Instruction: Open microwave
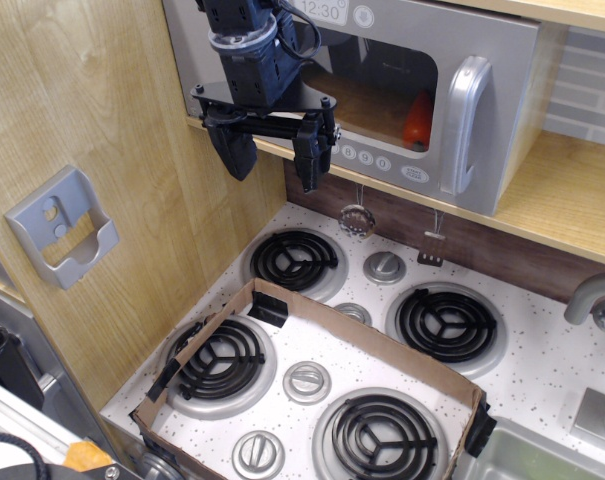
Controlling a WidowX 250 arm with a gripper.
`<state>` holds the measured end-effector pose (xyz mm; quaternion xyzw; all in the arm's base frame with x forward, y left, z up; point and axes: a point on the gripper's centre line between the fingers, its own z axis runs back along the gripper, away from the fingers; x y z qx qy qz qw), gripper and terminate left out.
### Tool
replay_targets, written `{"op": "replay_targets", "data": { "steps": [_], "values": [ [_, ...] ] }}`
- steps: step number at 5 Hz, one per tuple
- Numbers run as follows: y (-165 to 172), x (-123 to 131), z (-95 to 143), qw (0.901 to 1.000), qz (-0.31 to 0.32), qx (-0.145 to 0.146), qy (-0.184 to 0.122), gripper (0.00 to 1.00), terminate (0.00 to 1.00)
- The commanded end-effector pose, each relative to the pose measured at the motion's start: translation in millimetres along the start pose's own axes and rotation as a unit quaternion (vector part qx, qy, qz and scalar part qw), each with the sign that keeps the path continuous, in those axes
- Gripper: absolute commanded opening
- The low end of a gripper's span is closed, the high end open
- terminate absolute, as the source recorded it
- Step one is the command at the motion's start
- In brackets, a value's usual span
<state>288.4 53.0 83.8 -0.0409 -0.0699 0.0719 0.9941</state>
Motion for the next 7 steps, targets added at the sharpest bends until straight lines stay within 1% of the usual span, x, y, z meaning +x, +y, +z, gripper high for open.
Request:
{"op": "replay_targets", "data": {
  "steps": [1, 2, 3, 4, 6, 7],
  "values": [
    [0, 0, 0, 1.0, 0.0, 0.0, 0.0, 1.0, 0.0],
    [-26, -5, 9, 0.9995, 0.004, -0.01, -0.03, 1.0, 0.0],
    [-43, -4, 10, 0.9982, 0.0, -0.018, -0.058, 1.0, 0.0],
    [-61, 4, 7, 0.9952, -0.007, -0.038, -0.09, 1.0, 0.0],
    [-86, 27, 5, 0.9949, -0.02, -0.035, -0.093, 1.0, 0.0],
    [-96, 33, 8, 0.9948, -0.032, -0.027, -0.093, 1.0, 0.0]
  ]
}}
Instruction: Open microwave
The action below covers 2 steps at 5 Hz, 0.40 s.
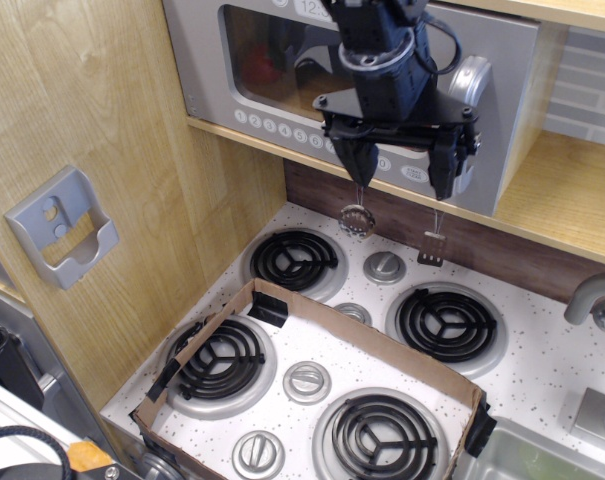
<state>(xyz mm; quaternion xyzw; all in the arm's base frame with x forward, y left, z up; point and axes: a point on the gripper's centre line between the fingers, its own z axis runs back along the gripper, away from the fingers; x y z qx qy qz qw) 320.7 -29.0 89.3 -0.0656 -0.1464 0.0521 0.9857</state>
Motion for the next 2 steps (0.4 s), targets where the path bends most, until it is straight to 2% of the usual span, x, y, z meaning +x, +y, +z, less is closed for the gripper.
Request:
{"op": "replay_targets", "data": {
  "steps": [1, 2],
  "values": [
    [-13, 23, 11, 0.9992, -0.025, 0.013, -0.029, 1.0, 0.0],
    [-13, 37, 12, 0.9983, -0.04, 0.021, -0.038, 1.0, 0.0]
  ]
}}
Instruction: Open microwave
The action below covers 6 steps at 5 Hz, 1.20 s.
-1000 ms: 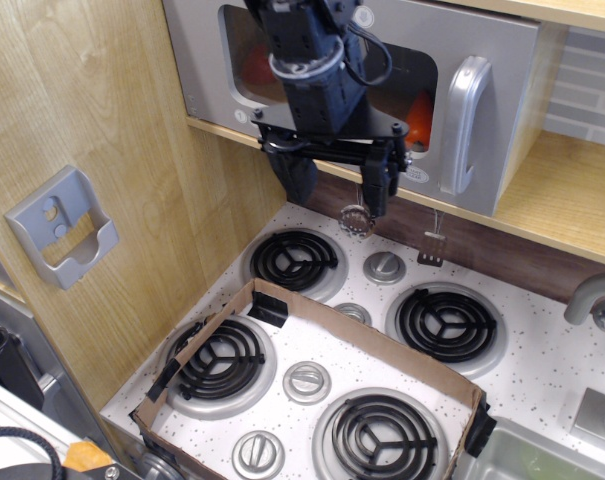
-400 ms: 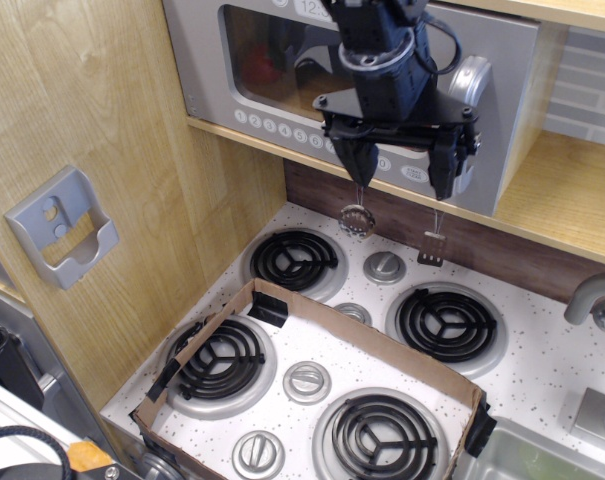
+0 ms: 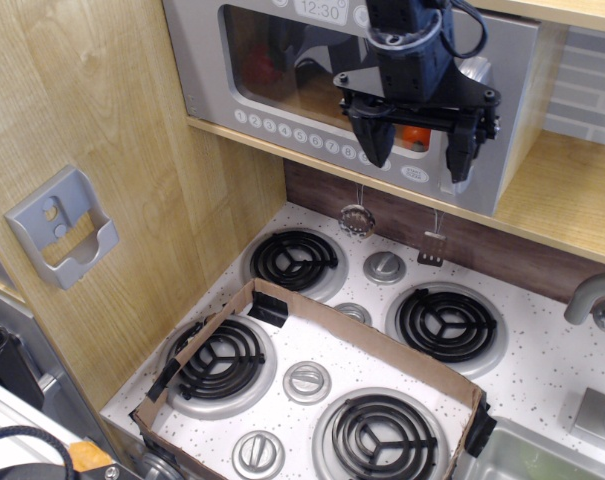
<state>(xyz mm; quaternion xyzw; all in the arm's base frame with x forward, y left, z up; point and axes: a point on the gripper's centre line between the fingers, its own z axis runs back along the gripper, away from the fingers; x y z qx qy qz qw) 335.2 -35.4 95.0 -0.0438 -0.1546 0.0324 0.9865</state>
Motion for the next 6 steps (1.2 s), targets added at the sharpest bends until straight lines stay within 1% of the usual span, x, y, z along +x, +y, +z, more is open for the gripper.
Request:
{"op": "replay_targets", "data": {
  "steps": [1, 3, 4, 5, 6],
  "values": [
    [-9, 33, 13, 0.9987, -0.034, 0.006, -0.038, 1.0, 0.0],
    [-16, 44, 13, 0.9982, -0.046, 0.006, -0.039, 1.0, 0.0],
    [-20, 42, 13, 0.9975, -0.049, 0.008, -0.05, 1.0, 0.0],
    [-21, 38, 12, 0.9975, -0.043, 0.008, -0.056, 0.0, 0.0],
    [-22, 32, 11, 0.9976, -0.033, 0.009, -0.059, 0.0, 0.0]
  ]
}}
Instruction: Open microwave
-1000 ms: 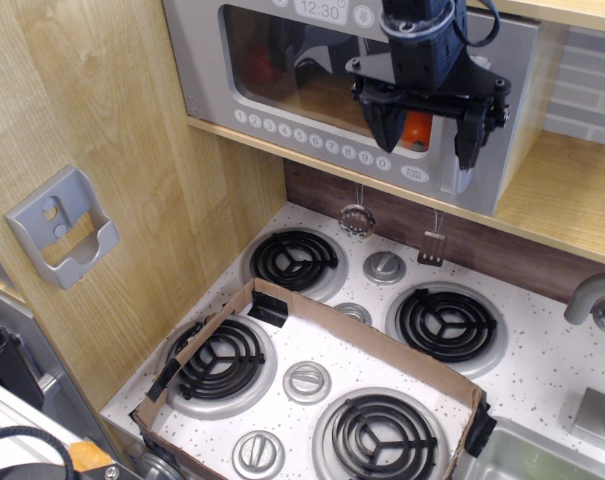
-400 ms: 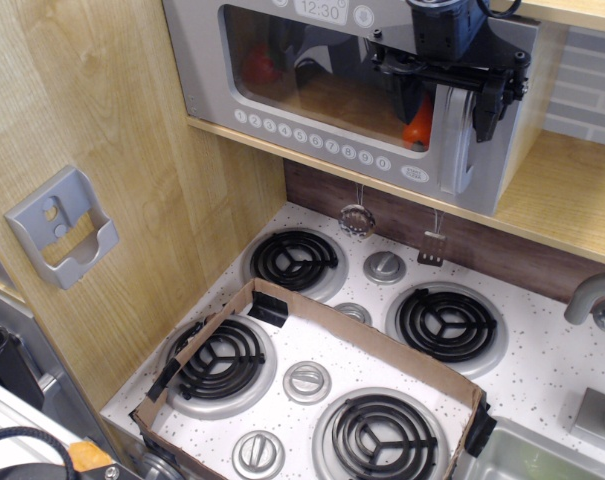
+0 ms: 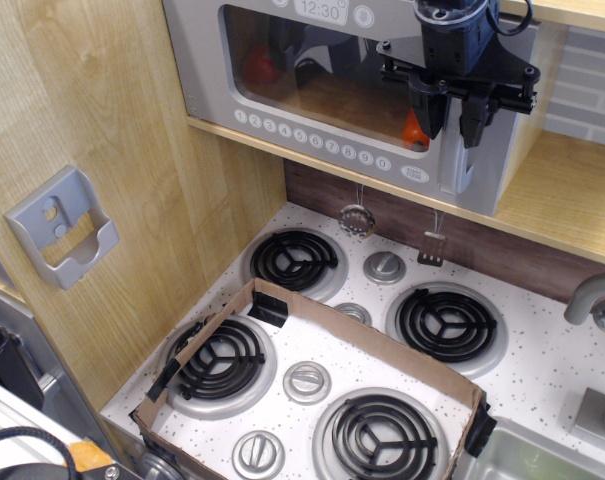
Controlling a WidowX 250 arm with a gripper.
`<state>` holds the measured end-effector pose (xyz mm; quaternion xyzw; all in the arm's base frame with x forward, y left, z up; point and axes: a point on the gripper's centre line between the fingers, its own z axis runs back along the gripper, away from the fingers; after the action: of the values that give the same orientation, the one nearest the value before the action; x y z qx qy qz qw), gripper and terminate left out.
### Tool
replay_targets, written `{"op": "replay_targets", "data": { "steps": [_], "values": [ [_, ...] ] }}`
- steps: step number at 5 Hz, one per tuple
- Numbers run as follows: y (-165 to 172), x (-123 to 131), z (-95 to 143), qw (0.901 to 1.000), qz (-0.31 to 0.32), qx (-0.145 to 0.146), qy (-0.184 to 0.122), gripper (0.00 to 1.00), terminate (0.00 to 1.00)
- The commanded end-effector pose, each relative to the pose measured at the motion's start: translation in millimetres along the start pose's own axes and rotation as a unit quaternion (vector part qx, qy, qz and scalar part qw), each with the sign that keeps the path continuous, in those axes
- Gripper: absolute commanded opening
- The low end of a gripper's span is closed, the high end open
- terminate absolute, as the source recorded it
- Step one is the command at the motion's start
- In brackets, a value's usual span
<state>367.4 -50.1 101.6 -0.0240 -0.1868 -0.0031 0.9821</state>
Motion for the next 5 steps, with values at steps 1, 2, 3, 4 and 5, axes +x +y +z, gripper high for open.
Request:
{"op": "replay_targets", "data": {
  "steps": [1, 2, 3, 4, 5],
  "values": [
    [0, -11, 16, 0.9995, 0.021, 0.003, -0.025, 0.0, 0.0],
    [8, -26, 14, 0.9992, 0.036, -0.004, -0.015, 0.0, 0.0],
    [12, -36, 19, 0.9985, 0.055, -0.001, -0.004, 0.0, 0.0],
    [11, -43, 23, 0.9977, 0.066, 0.014, 0.001, 1.0, 0.0],
    [12, -64, 28, 0.9939, 0.099, 0.049, 0.01, 1.0, 0.0]
  ]
}}
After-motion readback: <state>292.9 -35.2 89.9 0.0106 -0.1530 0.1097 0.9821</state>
